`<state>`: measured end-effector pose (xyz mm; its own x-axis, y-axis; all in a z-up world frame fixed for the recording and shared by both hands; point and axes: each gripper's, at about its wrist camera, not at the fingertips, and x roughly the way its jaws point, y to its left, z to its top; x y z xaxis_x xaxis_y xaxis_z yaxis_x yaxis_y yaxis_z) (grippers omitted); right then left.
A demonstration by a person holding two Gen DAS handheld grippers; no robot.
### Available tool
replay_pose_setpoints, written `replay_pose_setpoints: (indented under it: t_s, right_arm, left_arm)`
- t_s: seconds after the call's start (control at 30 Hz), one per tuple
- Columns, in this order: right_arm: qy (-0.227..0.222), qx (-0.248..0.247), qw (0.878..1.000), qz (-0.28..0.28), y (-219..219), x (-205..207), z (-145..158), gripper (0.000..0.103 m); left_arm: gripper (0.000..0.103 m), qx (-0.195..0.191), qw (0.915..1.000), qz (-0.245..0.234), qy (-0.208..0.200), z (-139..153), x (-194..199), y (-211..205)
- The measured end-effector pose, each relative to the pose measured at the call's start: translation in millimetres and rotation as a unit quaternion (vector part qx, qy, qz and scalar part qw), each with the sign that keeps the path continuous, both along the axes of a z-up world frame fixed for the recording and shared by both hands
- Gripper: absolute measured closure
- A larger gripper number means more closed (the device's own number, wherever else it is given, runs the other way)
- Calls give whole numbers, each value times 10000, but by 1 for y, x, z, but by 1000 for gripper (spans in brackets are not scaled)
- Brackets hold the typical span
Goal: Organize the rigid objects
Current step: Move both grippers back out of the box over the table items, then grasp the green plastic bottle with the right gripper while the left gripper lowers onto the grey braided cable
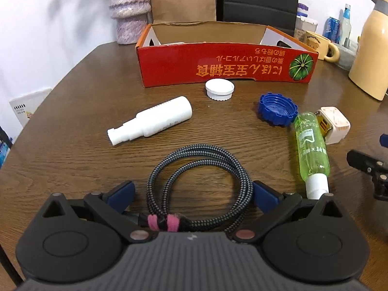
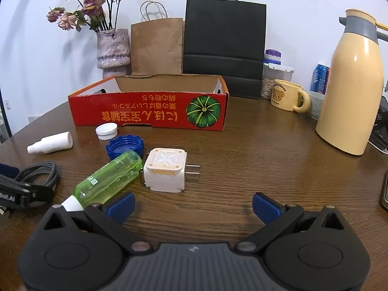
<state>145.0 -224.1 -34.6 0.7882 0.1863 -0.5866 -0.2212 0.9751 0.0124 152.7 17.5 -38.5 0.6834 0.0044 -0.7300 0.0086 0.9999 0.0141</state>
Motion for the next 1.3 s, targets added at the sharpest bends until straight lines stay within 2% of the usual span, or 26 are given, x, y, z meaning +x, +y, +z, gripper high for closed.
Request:
replay_pose_setpoints:
  t_s: [0.13,0.37,0.4,0.47,0.73,1.0,1.2,1.3]
  right_arm:
    - [71,-10,10000,-19,0,2,-1,0]
    - [230,-22,9997,-44,2,7,-4,0]
    - [237,-14,9997,-55,2,6,-5,0]
    - [244,3,9997,-84,1,7,-5,0]
    - [217,8,9997,-114,5,5,-4,0]
    - [-233,320,9992,-82,11,-6,6,1]
    - [-38,662,9974,270,29,-4,11,6]
    - [63,604,9975,373,42,-2,9,7]
  left_arm:
    - [0,-38,10000,21,-38,-1,1,5]
    - [0,-50,9992,198,-337,-5,-1,5]
    - [2,-48,9991,204,-357,-5,-1,5]
    - [12,-26,9986,269,-458,-3,-4,6]
    - [13,6,9972,411,-627,-2,-9,9]
    - [14,-129,9934,676,-918,4,-16,19]
    - [13,-162,9929,719,-937,5,-17,22]
    - [13,-184,9926,735,-946,5,-17,22]
